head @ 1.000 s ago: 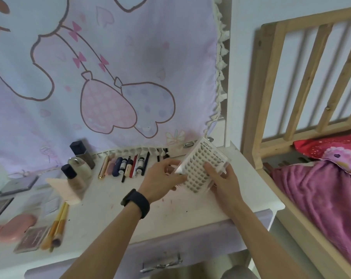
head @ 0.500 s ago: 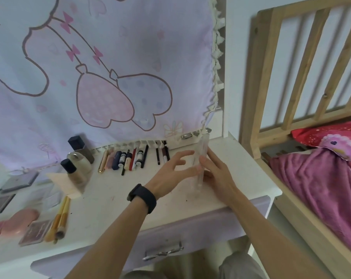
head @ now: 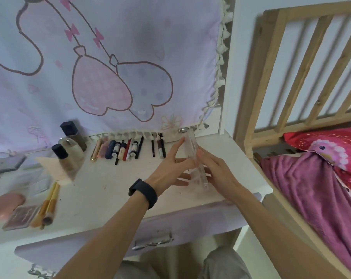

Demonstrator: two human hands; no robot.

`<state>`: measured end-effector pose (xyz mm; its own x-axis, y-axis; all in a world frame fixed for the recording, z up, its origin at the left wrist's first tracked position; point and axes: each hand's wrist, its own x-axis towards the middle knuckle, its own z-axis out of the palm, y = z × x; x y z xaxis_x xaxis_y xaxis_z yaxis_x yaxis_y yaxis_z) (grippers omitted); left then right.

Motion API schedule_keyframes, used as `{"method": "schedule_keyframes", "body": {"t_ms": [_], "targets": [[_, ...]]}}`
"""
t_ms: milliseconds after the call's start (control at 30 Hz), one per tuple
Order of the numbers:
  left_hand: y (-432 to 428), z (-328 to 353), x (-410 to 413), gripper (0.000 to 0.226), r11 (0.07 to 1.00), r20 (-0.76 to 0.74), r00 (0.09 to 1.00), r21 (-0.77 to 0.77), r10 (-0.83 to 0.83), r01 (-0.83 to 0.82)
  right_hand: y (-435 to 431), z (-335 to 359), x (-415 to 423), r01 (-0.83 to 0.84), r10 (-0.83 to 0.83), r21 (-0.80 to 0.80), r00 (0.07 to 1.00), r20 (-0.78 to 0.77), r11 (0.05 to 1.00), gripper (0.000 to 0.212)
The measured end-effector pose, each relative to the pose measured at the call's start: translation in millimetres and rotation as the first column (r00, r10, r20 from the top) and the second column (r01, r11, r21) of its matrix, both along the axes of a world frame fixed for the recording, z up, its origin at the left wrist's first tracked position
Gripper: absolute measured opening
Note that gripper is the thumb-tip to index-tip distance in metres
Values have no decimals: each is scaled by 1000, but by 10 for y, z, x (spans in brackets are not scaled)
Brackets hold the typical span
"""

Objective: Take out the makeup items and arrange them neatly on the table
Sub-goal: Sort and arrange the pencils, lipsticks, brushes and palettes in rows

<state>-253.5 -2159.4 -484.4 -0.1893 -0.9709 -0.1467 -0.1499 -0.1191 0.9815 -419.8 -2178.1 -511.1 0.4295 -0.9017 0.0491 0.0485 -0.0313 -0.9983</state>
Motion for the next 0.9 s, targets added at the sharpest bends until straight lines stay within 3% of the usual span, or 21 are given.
{"method": "schedule_keyframes", "body": {"t_ms": [133,300,433,733,900], "targets": [[23,-14,30,90,1000,-50,999,-4,4,-4,7,48,-22,-115,117,19,991,-71,993,64],[64,-34,120,95,998,-171,985,61,15,-5,21,57,-49,-219,226,63,963,-147,974,80],[69,-52,143,85,998,-165,986,66,15,-4,1,104,-49,-214,225,101,967,-119,972,76],[31,-40,253,99,999,-105,994,21,38,-36,-43,163,-24,-236,245,107,966,-84,966,68],[-1,-65,351,73,992,-246,969,129,33,-1,-42,156,7,-153,160,63,976,-146,986,63]]}}
